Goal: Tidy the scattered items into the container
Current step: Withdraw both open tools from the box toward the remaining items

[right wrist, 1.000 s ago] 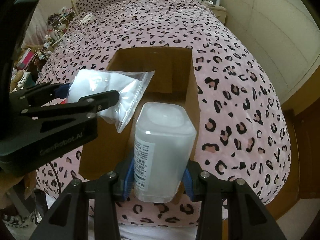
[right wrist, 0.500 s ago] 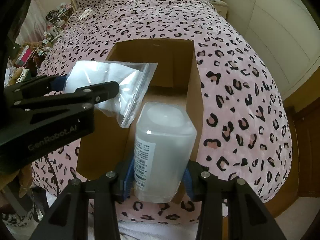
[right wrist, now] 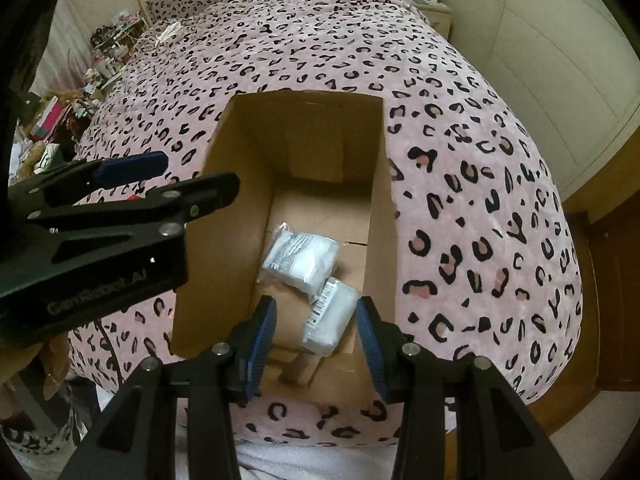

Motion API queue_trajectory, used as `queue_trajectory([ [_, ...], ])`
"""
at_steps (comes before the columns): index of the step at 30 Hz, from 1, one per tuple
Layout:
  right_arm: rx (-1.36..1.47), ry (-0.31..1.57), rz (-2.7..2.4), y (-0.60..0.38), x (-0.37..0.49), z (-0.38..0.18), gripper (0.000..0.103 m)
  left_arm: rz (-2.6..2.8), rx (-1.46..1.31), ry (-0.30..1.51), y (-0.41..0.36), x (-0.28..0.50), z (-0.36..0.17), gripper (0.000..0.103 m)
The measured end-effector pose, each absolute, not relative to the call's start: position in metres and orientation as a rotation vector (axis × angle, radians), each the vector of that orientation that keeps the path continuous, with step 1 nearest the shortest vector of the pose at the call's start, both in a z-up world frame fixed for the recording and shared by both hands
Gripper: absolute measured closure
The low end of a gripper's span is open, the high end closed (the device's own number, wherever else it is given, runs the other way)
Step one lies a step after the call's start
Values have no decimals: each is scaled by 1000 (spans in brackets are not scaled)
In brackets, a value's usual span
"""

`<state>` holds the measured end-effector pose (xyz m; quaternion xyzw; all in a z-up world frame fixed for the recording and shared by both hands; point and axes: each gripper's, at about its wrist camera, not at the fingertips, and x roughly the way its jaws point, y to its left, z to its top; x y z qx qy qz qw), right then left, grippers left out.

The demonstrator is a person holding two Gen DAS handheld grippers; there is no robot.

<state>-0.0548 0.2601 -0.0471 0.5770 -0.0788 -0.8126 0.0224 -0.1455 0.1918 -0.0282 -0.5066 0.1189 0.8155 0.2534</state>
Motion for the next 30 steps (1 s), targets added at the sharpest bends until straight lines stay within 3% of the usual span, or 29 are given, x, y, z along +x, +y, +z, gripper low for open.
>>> queue_trajectory([
  [16, 1768, -183, -2509, 232, -51, -30, 61, 2260, -1401, 328, 146, -133, -23, 32],
  [30, 1697, -63, -2438, 139, -61, -14, 61, 2444, -1545, 206, -7, -121, -31, 32],
])
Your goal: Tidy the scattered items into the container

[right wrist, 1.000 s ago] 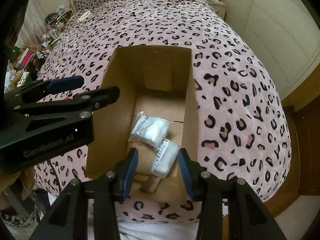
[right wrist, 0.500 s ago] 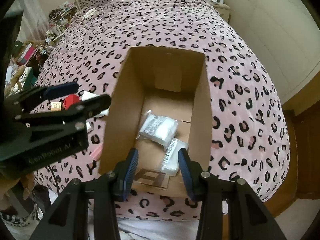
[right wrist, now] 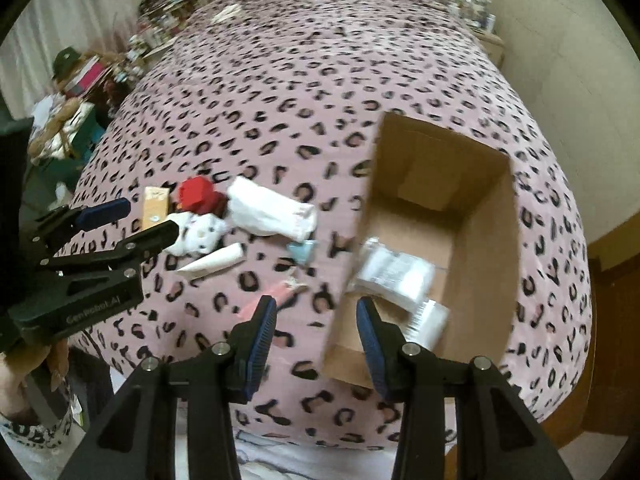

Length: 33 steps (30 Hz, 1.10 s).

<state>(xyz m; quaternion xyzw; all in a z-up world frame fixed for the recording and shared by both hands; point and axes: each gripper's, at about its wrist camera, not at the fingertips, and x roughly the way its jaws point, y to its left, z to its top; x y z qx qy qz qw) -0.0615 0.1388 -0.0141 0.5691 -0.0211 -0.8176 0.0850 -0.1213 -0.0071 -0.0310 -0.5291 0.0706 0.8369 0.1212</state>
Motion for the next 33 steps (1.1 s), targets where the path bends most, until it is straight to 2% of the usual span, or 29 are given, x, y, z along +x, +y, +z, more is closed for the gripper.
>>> queue_trajectory([
  [6, 1713, -3, -2370, 90, -72, -26, 61, 2491, -1645, 133, -73, -114, -57, 32],
  [11, 1778, 4, -2318, 63, -82, -51, 61, 2473, -1713, 92, -98, -110, -89, 32],
  [16, 1887, -56, -2282, 61, -89, -88, 61, 2398, -1735, 103, -89, -112, -131, 32],
  [23, 2086, -253, -2214, 73, -102, -152, 61, 2311, -1740, 142, -61, -123, -184, 32],
  [27, 2156, -348, -2172, 76, -107, -180, 61, 2284, -1738, 149, -54, -132, -202, 32],
  [33, 2218, -391, -2134, 74, -115, -207, 61, 2258, -1738, 131, -50, -141, -218, 32],
])
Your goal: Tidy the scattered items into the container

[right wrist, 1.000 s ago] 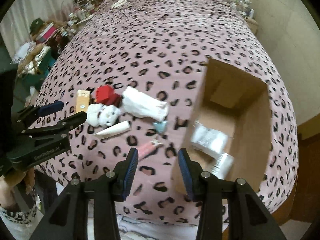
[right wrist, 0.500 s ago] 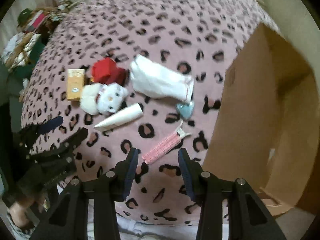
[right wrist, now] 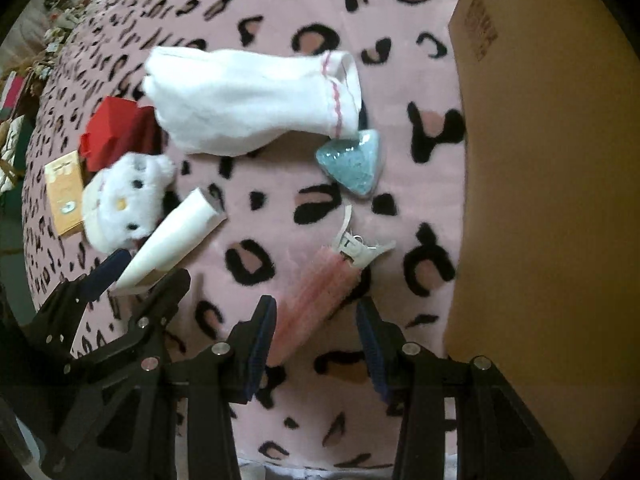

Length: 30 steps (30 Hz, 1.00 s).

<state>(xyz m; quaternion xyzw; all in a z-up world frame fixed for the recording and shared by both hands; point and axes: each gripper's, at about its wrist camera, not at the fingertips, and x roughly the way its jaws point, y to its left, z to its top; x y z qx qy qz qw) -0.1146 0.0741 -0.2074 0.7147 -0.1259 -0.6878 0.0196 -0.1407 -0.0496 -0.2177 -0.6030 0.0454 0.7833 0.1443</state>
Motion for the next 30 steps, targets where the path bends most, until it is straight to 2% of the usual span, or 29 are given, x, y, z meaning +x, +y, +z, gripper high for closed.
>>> queue_trajectory([
  [4, 2225, -422, -2129, 74, -117, -218, 61, 2235, -1739, 97, -45, -143, -229, 34],
  [14, 2182, -361, -2171, 68, -114, -225, 61, 2276, -1697, -80, -60, -143, -232, 77],
  [17, 2157, -343, -2181, 68, -110, -222, 61, 2281, -1678, -129, -64, -139, -228, 81],
  [30, 2044, -281, -2231, 66, -93, -186, 66, 2307, -1611, -282, -93, -109, -196, 82],
])
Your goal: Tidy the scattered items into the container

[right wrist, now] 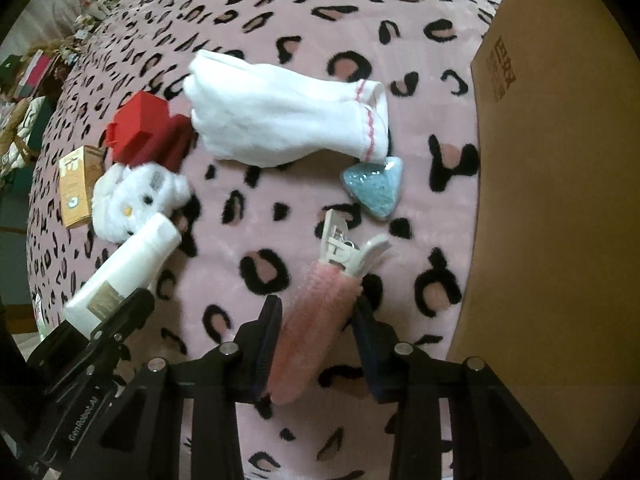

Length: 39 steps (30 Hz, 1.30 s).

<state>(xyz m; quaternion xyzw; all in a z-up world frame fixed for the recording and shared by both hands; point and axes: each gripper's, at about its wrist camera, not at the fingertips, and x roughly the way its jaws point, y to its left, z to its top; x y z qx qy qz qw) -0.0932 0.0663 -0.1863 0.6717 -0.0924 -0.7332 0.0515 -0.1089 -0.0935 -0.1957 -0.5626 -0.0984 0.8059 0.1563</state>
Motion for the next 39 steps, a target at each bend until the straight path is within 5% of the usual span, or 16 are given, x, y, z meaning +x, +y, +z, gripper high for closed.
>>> queue_trajectory([
  [23, 1963, -179, -2240, 55, -76, -159, 67, 2370, -1650, -322, -145, -78, -181, 91],
  [33, 2023, -180, -2203, 47, -82, -179, 67, 2326, -1738, -560, -150, -105, -212, 89],
  [34, 2030, -183, -2194, 47, -83, -181, 67, 2340, -1740, -524, -148, -104, -207, 81],
  [37, 2056, -201, -2166, 47, -86, -189, 66, 2427, -1775, -367, -146, -97, -194, 18],
  [39, 2071, -213, -2146, 47, -87, -194, 66, 2463, -1767, -364, -151, -94, -188, 15],
])
